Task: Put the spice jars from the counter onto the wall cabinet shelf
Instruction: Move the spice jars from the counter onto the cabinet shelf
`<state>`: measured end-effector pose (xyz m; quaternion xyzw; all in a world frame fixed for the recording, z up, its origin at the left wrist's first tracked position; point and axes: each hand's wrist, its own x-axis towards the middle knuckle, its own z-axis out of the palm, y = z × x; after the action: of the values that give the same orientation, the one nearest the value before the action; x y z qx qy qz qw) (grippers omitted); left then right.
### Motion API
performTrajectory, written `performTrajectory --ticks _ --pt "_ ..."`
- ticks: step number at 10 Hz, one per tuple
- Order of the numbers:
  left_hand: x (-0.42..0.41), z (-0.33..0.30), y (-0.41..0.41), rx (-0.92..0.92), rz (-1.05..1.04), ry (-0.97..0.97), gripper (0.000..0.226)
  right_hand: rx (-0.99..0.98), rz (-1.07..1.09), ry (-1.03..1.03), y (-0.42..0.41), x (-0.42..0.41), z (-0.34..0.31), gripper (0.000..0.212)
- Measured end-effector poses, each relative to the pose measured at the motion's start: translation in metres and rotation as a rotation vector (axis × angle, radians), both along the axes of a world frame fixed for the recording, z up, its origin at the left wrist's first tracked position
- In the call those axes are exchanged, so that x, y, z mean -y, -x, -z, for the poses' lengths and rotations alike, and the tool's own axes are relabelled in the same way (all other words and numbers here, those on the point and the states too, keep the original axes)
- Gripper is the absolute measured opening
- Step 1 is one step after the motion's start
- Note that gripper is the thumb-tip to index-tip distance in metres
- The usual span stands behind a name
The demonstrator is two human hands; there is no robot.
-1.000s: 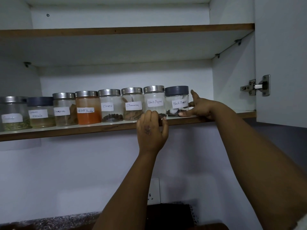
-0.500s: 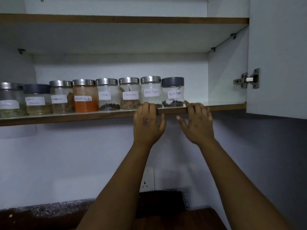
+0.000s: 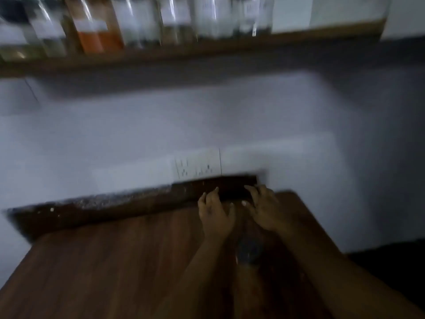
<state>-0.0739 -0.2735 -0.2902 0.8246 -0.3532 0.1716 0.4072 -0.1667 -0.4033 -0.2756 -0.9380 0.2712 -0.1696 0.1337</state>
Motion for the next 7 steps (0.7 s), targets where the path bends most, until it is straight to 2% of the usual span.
performTrajectory --ticks 1,2,3,4,5,6,7 --pt "-0.027 0.057 0.008 -0.136 0.005 -0.151 0.066 -0.296 -0.116 -0.113 0.014 -0.021 0.057 0.118" --pt "-0.048 0.087 0.018 -0.305 0.021 -0.341 0.061 -0.48 -0.133 -0.34 0.021 -0.031 0.093 0.121" --pt "-0.063 0.104 0.031 -0.431 0.043 -0.415 0.062 -0.448 -0.074 -0.431 0.02 -0.035 0.115 0.125" --pt "-0.072 0.124 0.038 -0.447 0.078 -0.442 0.057 -0.362 -0.057 -0.446 0.016 -0.029 0.13 0.112" --pt "-0.083 0.134 0.039 -0.593 0.149 -0.47 0.061 -0.238 -0.031 -0.508 0.015 -0.018 0.127 0.104" --pt "-0.088 0.133 0.037 -0.92 0.162 -0.288 0.039 -0.038 0.046 -0.713 0.015 -0.011 0.111 0.089" --pt "-0.081 0.114 0.034 -1.331 0.046 0.021 0.027 0.192 0.033 -0.989 0.016 -0.009 0.086 0.071"
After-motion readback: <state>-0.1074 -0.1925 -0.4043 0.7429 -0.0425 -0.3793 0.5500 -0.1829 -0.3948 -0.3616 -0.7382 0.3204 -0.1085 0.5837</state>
